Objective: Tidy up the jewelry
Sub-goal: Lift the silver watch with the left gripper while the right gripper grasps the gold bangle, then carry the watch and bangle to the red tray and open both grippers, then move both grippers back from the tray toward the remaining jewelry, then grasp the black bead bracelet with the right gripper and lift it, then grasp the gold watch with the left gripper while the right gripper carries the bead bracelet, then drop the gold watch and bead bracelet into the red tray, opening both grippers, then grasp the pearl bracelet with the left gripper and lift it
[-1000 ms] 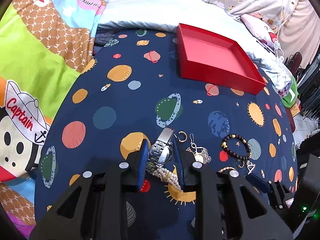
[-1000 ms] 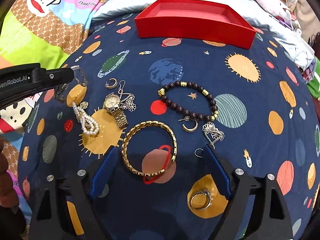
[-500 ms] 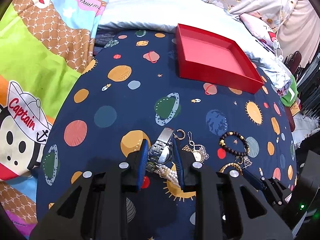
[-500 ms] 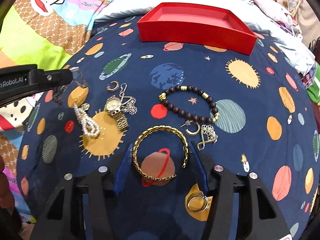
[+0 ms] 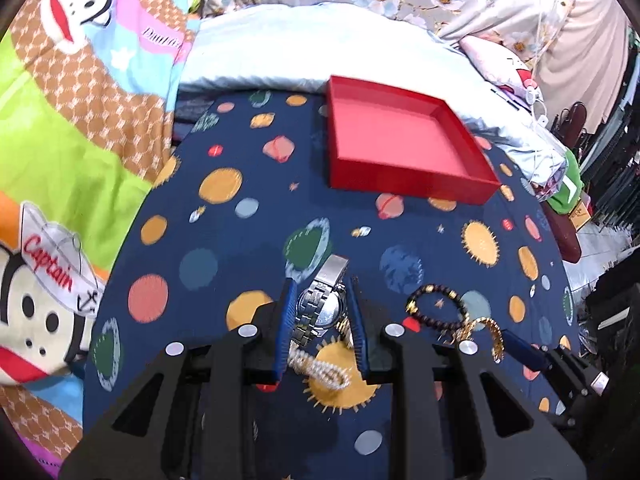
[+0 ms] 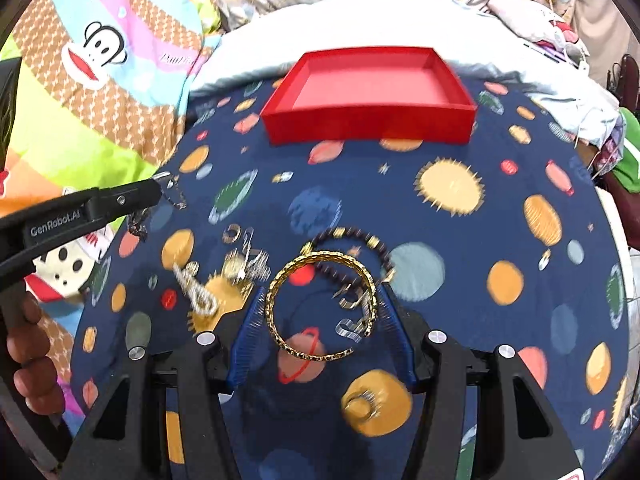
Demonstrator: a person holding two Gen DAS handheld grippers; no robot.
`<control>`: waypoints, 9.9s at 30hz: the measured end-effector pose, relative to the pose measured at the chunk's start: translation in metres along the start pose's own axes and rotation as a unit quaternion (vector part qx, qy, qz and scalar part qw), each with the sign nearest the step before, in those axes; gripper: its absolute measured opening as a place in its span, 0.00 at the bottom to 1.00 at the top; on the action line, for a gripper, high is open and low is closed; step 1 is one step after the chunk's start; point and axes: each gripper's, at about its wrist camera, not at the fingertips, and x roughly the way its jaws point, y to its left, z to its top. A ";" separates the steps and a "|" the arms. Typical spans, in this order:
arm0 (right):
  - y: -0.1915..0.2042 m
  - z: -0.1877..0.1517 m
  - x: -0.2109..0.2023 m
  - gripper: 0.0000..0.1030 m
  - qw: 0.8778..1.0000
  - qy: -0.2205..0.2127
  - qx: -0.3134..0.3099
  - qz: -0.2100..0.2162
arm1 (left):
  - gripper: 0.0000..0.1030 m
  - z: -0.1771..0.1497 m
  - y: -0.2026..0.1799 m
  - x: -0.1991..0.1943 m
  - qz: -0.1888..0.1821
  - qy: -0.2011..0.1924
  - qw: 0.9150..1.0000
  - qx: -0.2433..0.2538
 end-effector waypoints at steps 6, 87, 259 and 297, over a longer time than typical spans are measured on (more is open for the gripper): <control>-0.024 0.035 -0.006 0.54 1.000 -0.026 0.010 -0.010 | 0.24 0.039 -0.016 -0.002 -0.022 -0.025 0.999 0.017; -0.122 0.311 0.179 0.54 0.999 -0.005 0.038 -0.028 | 0.10 0.298 -0.076 0.190 -0.060 -0.060 0.996 0.033; -0.109 0.196 0.091 0.44 0.991 -0.073 0.051 -0.096 | 0.50 0.156 -0.043 0.152 -0.012 -0.019 0.999 0.027; -0.048 -0.020 -0.018 0.56 0.998 -0.012 0.052 -0.029 | 0.66 -0.062 0.020 0.047 0.041 0.056 0.997 -0.037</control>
